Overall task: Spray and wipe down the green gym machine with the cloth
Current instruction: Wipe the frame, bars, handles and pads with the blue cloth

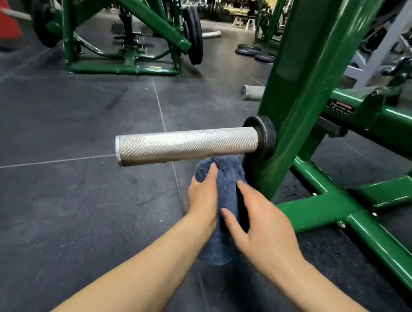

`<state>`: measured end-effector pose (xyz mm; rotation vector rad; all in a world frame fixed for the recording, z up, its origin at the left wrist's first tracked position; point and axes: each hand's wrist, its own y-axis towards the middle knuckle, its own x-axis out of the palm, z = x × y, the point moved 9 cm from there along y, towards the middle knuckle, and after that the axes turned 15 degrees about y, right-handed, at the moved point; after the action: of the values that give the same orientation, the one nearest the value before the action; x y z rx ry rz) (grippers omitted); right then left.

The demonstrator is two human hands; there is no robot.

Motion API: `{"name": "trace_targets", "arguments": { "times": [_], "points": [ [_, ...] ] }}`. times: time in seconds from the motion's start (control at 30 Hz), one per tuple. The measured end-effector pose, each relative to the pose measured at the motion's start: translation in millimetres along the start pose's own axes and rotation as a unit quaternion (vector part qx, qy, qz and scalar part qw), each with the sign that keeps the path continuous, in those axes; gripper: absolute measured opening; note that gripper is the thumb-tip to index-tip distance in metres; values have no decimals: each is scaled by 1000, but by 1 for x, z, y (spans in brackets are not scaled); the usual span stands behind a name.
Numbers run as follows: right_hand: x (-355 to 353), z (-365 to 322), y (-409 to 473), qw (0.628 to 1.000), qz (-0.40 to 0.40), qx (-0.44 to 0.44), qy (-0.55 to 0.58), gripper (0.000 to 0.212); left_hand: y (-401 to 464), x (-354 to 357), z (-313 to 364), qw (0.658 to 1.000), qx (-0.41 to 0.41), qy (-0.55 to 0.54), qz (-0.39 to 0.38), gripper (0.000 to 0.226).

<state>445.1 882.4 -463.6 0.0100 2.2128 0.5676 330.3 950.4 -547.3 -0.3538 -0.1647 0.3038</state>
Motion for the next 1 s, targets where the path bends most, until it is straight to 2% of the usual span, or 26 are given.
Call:
{"name": "trace_targets", "arguments": {
  "times": [0.07, 0.17, 0.2, 0.3, 0.43, 0.53, 0.6, 0.67, 0.73, 0.83, 0.9, 1.0],
  "points": [
    [-30, 11, 0, 996, 57, 3, -68, 30, -6, 10, 23, 998, 56, 10, 27, 36],
    [-64, 47, 7, 988, 115, 95, -30, 20, -18, 40, 24, 992, 75, 102, -11, 51],
    [-65, 56, 11, 988, 108, 112, -7, 28, -18, 45, 16, 990, 63, 129, -19, 53],
    [-46, 61, 25, 995, 44, 86, 28, 59, -8, 45, -6, 986, 21, 162, -22, 57],
    [-36, 64, 26, 994, 51, 78, 56, 68, 16, 37, -52, 980, -82, 178, -32, 69],
    [-35, 68, 23, 993, 58, 64, 80, 75, 19, 39, -93, 982, -135, 128, -41, 77],
    [-34, 72, 21, 989, 69, 64, 114, 77, 5, 36, -92, 985, -144, 84, -34, 64],
    [-29, 73, 19, 982, 75, 60, 163, 79, 4, 36, -82, 991, -115, 64, -33, 68],
    [-28, 68, 18, 973, 89, 54, 204, 77, 1, 41, -52, 997, -43, 50, -39, 65],
    [-25, 69, 19, 971, 106, 43, 209, 73, -3, 46, -24, 995, 40, 90, 7, 67],
    [-28, 68, 21, 978, 121, 20, 171, 71, 0, 42, -32, 990, 42, 128, 45, 58],
    [-27, 70, 22, 983, 126, 7, 132, 73, 17, 35, -63, 988, -12, 140, 67, 50]
  ]
}}
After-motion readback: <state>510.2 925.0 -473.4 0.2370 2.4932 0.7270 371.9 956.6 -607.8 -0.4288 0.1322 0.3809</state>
